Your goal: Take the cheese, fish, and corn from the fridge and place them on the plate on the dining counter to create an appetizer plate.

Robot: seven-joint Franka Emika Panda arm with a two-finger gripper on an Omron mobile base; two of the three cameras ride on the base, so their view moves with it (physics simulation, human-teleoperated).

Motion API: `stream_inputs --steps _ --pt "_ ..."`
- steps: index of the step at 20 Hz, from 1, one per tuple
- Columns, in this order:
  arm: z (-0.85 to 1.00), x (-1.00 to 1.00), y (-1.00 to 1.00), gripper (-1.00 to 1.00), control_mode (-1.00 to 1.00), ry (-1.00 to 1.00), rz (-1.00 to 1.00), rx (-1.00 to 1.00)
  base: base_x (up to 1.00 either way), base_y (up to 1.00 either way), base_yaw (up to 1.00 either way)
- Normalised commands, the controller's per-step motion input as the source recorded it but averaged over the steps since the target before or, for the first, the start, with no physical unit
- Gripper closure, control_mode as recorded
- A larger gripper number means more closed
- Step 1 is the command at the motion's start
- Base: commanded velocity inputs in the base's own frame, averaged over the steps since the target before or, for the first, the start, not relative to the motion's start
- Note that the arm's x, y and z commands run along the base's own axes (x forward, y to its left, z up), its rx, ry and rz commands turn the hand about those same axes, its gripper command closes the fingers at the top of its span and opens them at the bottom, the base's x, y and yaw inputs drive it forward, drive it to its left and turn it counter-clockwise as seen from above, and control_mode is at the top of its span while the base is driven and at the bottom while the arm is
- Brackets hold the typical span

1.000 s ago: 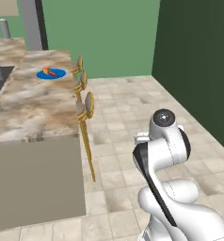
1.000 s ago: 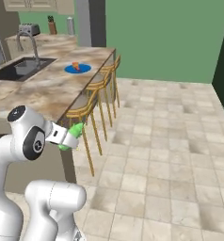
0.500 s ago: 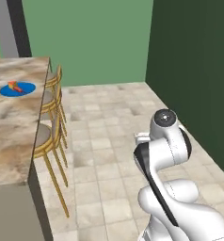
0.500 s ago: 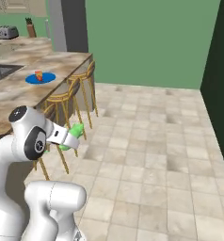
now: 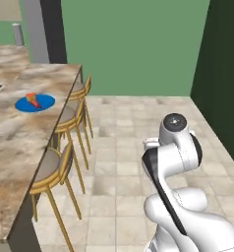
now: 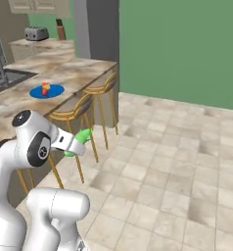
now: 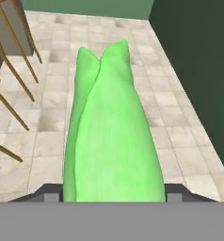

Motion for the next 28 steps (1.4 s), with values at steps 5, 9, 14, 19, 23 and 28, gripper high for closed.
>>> stream_inputs --steps 5,9,14,19,23,28 --pt "0.0 0.0 0.0 1.0 1.0 0.0 0.0 0.0 0.98 -0.73 0.55" --pt "0.0 0.0 0.0 1.0 1.0 0.0 0.0 0.0 0.92 -0.96 0.47" --pt "0.0 0.0 0.0 1.0 1.0 0.0 0.0 0.0 1.0 -0.83 0.48" --pt "0.0 0.0 0.0 1.0 1.0 0.0 0.0 0.0 1.0 -0.49 0.47" --pt "0.0 0.0 0.0 1.0 1.0 0.0 0.0 0.0 1.0 -0.44 0.46" --pt "0.0 0.0 0.0 1.0 1.0 0.0 0.0 0.0 1.0 -0.09 0.4"
